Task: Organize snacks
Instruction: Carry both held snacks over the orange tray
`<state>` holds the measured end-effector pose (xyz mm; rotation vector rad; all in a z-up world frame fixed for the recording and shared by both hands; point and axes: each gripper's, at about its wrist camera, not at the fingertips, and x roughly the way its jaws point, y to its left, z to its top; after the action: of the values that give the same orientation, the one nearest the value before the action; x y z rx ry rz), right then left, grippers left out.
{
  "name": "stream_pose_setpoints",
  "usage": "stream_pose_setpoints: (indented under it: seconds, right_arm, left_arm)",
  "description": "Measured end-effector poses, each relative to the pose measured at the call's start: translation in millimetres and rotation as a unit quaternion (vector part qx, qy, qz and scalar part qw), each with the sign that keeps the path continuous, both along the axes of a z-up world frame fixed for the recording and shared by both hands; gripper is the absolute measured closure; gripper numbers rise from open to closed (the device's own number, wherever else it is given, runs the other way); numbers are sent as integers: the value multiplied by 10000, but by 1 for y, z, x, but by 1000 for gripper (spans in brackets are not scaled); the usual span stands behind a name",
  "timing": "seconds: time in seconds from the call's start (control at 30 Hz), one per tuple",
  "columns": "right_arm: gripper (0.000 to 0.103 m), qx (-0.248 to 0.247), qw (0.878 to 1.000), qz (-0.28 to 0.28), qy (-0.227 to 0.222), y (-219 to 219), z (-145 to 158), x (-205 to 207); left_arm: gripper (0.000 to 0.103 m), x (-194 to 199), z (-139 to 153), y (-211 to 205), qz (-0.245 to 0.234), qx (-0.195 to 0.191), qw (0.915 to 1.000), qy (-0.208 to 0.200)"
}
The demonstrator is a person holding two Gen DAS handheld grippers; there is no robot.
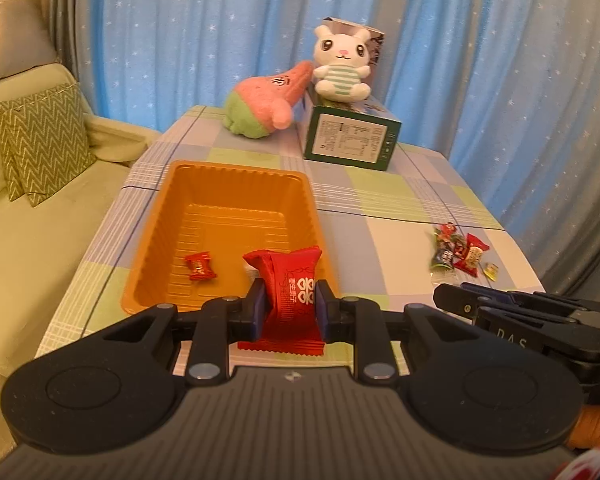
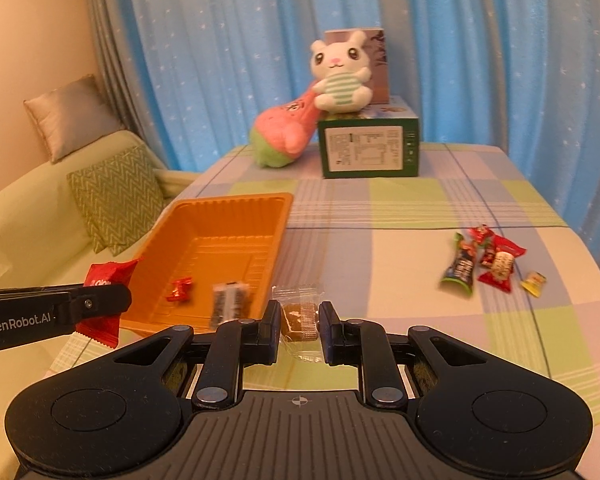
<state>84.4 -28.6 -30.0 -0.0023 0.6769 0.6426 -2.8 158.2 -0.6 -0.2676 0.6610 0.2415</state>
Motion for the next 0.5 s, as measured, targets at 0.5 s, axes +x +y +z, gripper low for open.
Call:
stream_pose_setpoints:
  seconds: [0.5]
  right_arm:
    - [83, -19, 9993, 334, 164, 58, -15, 26]
  left_arm:
    - [80, 18, -20, 59, 285, 7, 9993, 237]
